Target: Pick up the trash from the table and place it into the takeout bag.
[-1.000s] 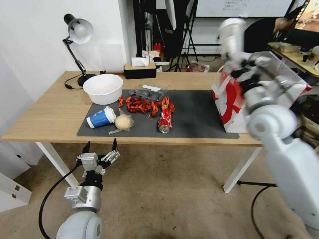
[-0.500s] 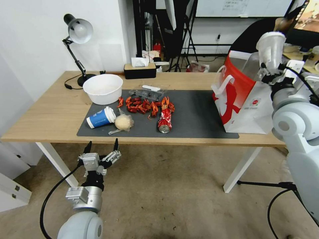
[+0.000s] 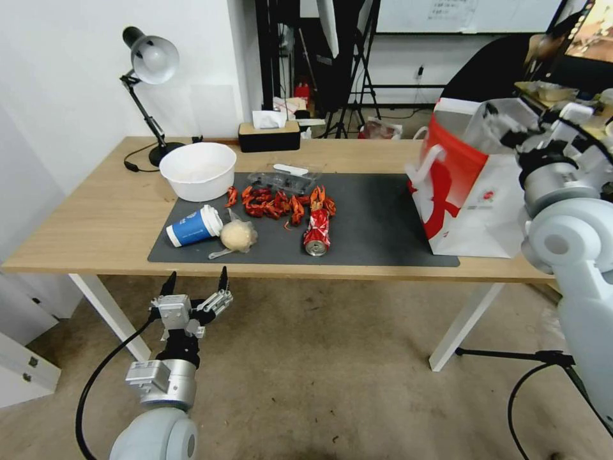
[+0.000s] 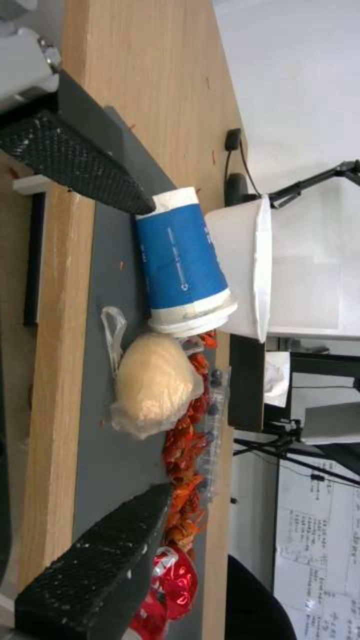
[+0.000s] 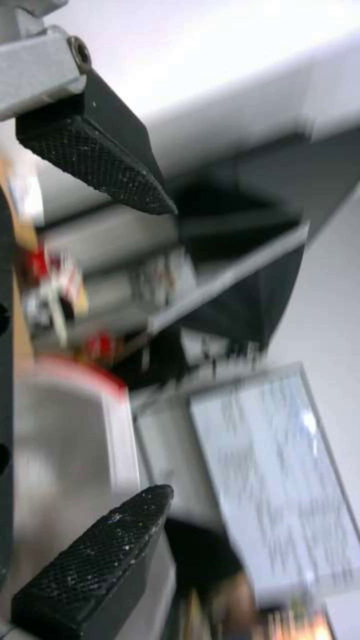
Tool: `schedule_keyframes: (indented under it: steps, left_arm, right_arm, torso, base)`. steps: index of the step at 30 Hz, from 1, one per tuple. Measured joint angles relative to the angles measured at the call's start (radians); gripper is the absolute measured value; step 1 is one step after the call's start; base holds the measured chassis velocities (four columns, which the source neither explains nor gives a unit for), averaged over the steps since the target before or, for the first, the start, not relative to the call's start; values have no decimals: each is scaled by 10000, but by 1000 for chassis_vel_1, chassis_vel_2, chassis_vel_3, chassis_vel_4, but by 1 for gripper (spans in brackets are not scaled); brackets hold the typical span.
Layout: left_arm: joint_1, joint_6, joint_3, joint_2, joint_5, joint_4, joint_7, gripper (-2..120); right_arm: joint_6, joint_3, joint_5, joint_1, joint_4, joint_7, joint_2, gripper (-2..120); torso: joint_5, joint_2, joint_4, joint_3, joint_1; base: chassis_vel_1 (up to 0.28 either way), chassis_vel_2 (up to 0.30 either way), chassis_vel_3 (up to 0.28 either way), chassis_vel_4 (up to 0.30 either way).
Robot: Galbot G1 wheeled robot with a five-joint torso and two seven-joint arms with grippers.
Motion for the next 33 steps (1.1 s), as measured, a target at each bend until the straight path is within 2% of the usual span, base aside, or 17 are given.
schedule_keyframes:
  steps: [2, 3, 7, 10, 11, 13, 17, 20, 21, 23, 28, 33]
  left_arm:
    - [5, -12, 0, -1, 1, 0, 0, 100]
    - [7, -21, 0, -1, 2, -1, 0, 100]
    - [10, -38, 5, -1, 4, -6, 2, 100]
    - [12, -43, 8, 0, 6, -27, 5, 100]
    - [12, -43, 8, 0, 6, -27, 5, 100]
    - [19, -46, 8, 0, 6, -29, 7, 100]
    - [22, -49, 3, 0, 6, -29, 9, 100]
    - [21, -49, 3, 0, 6, -29, 9, 100]
    - [0, -51, 5, 0, 7, -16, 9, 100]
    - [-31, -51, 20, 0, 15, 2, 12, 100]
    - [-47, -47, 34, 0, 28, 37, 16, 100]
    - [-49, -45, 35, 0, 30, 44, 18, 100]
  right_arm:
    - [187, -7, 25, -183, 122, -262, 0, 100]
    - [480, -124, -76, -574, 388, -712, 19, 100]
    - [884, -578, -987, -1438, 838, -1291, 187, 100]
    - [1436, -1019, -2881, -2553, 1065, -1670, 474, 100]
    - [1436, -1019, -2881, -2553, 1065, -1670, 474, 100]
    - [1905, -1115, -4005, -3425, 1089, -1828, 634, 100]
    - [2514, -1149, -5043, -4628, 1081, -1852, 875, 100]
    - [2556, -1150, -5109, -4705, 1079, -1847, 894, 100]
    - [3043, -1158, -5872, -5675, 975, -1713, 1120, 100]
    - [3498, -1266, -6599, -6655, 668, -1366, 1386, 100]
    - [4127, -1667, -6834, -7401, 36, -1191, 1694, 100]
    - [4254, -1927, -6908, -7495, -215, -1128, 1837, 99]
  torso:
    - [1, 0, 0, 0, 0]
    - [0, 0, -2, 0, 0]
    - [0, 0, 1, 0, -1]
    - [2, 0, 2, 0, 0]
    - [2, 0, 2, 0, 0]
    - [1, 0, 2, -1, 0]
    - [3, -1, -4, 0, 0]
    - [2, -1, -3, 0, -1]
    - [1, -1, -1, 0, 0]
    - [2, -1, 0, 0, 0]
    - [2, -1, 1, -1, -1]
    - [2, -1, 0, 0, -1]
  base:
    - [0, 0, 0, 0]
    - [0, 0, 0, 0]
    - [0, 0, 0, 0]
    - [0, 0, 0, 0]
    - [0, 0, 0, 0]
    - [0, 0, 0, 0]
    - [0, 0, 0, 0]
    - [0, 0, 0, 0]
    - [0, 0, 0, 0]
    - [0, 0, 0, 0]
    - [0, 0, 0, 0]
    - [0, 0, 0, 0]
